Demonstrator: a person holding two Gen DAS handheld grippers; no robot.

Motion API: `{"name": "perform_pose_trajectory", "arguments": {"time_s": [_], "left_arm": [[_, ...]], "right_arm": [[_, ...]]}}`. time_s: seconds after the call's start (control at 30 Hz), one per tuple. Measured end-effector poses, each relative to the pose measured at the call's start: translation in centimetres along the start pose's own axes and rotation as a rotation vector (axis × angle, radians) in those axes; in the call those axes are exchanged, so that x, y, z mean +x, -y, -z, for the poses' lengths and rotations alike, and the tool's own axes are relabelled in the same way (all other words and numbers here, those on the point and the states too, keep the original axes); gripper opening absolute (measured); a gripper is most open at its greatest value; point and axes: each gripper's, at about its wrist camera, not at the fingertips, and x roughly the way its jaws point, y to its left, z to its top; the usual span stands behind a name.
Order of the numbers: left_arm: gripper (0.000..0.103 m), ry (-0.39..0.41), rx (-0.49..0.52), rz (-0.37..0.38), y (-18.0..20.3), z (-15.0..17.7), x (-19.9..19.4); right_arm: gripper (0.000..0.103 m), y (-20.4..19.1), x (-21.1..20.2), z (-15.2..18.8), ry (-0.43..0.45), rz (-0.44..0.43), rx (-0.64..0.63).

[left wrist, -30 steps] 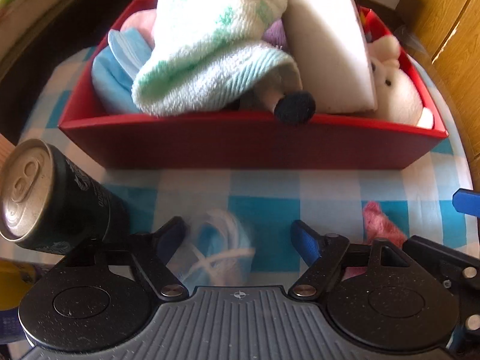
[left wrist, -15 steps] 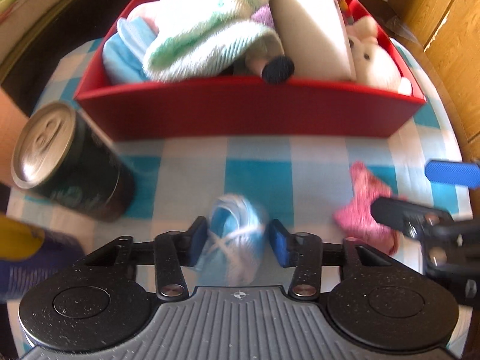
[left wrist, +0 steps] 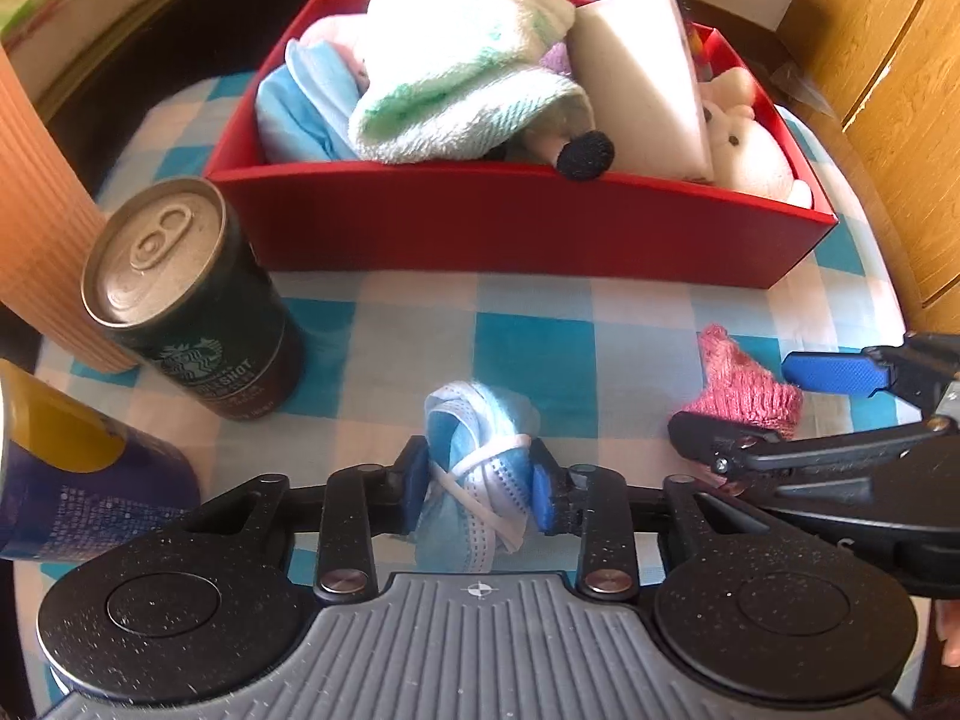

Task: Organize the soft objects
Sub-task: 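Grasp the blue face mask with the left while the right grasps the pink knit hat, then carry the mask with the left while the right carries the pink hat over the box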

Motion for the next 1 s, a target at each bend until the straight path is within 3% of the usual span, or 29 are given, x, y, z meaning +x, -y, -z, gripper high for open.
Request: {"name": "perform_pose_trajectory", "arguments": {"time_s": [0.13, 0.2, 0.27, 0.43, 0.53, 0.57, 0.63, 0.67, 0.77, 1.0], "left_arm": [[0.044, -0.004, -0.011, -0.002, -0.4, -0.4, 0.1], [0.063, 0.003, -0.034, -0.013, -0.6, -0.8, 0.3], [0.069, 0.002, -0.039, -0.011, -0.8, -1.2, 0.5], [0.073, 0.0, -0.03, -0.024, -0.6, -1.3, 1.1], [0.067, -0.004, -0.02, -0.012, -0.2, -1.3, 1.3], [0.057, -0.01, -0.02, 0.01, -0.2, -1.2, 1.3], [0.051, -0.02, -0.018, 0.023, 0.0, -1.0, 1.3], [0.042, -0.022, -0.003, 0.019, 0.3, -0.9, 1.3], [0.033, -0.035, 0.02, 0.038, 0.7, -0.5, 0.8], [0.033, -0.052, 0.039, 0.081, 1.3, 0.3, -0.6]], "right_arm": [[0.056, 0.0, 0.1, -0.2, -0.003, 0.007, 0.012], [0.056, 0.2, 0.0, -0.2, 0.0, 0.019, 0.017], [0.058, 0.6, 0.0, -0.3, 0.002, 0.025, 0.038], [0.059, 1.2, 0.2, -0.6, -0.007, 0.026, 0.05], [0.059, 1.2, 0.5, -0.5, -0.013, 0.034, 0.037], [0.058, 1.3, 0.5, -0.5, -0.018, 0.031, 0.034], [0.038, 1.5, 0.6, -0.4, -0.042, 0.014, 0.04], [0.02, 1.7, 0.6, -0.3, -0.054, 0.001, 0.051], [0.019, 1.9, 0.2, 0.2, -0.062, -0.016, 0.033], [0.018, 1.9, -1.7, 1.0, -0.047, -0.054, 0.037]]}}
